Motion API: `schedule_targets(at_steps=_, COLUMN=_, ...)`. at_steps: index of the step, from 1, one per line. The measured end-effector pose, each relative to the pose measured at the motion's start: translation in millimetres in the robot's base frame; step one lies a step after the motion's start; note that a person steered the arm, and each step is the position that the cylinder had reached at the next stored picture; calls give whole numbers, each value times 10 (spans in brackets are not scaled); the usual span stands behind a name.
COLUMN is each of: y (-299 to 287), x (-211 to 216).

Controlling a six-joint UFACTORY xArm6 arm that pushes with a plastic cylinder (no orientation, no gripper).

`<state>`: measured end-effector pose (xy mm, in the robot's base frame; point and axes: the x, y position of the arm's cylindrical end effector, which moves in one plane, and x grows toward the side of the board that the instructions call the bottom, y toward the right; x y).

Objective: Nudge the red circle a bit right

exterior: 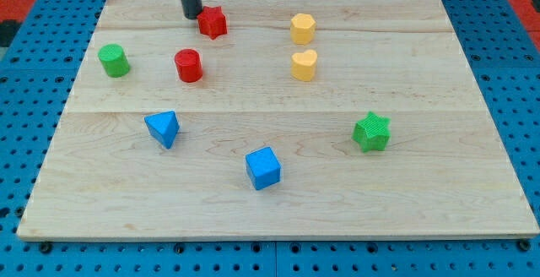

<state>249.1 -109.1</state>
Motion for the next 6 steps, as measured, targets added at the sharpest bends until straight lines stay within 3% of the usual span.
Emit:
schedule_targets(at_steps=1, y=-24, x=35)
schedule_targets(at_steps=2, y=-868, x=493)
schedule_targets(at_steps=3, y=-813, x=1150)
schedule_targets(at_steps=6, y=-214, x=1329)
